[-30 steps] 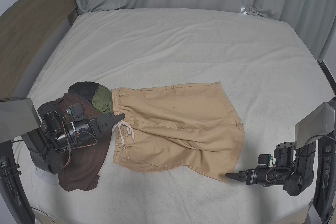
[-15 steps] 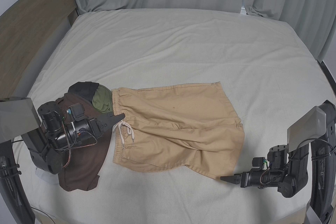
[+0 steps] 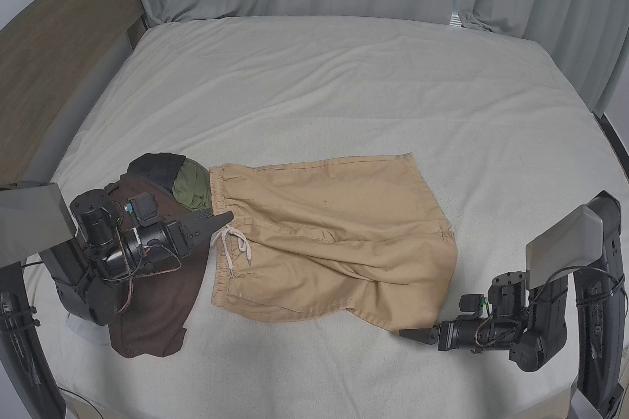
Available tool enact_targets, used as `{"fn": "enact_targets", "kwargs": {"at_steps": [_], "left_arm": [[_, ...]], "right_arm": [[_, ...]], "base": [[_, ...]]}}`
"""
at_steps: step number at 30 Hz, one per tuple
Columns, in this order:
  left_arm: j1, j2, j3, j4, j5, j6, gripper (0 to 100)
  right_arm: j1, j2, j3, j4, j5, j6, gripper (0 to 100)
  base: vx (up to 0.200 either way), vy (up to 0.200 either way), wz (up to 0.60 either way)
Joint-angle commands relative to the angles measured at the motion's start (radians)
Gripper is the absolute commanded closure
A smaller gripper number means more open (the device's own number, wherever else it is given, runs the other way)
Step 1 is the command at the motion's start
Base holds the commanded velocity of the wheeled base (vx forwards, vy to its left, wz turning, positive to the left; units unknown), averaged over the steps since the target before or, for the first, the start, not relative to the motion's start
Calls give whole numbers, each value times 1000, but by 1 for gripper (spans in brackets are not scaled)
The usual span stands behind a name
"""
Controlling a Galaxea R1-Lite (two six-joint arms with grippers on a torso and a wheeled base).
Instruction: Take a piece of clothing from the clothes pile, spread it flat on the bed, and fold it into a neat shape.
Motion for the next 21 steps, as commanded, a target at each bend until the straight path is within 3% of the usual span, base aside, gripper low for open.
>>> {"fn": "enact_targets", "kwargs": {"at_steps": [1,4,5,16,21], "left_arm": [[2,1,0,-2,2,-1,0],[2,3,-1,-1,0,-1,0],[2,3,-1,-2,2,-1,0],[10,29,0,-1,-2,-1,0],[33,56,25,-1,-49,-1,0]], "right_arm": [[1,7,0,3,1,0,0],[1,7,2,3,1,0,0],[1,7,2,3,1,0,100],[-3,1,26,4,-1,-1,100],[-11,-7,29,3,-3,-1,100]], "base": [[0,0,0],[0,0,0],[0,0,0],[0,0,0],[0,0,0]]}}
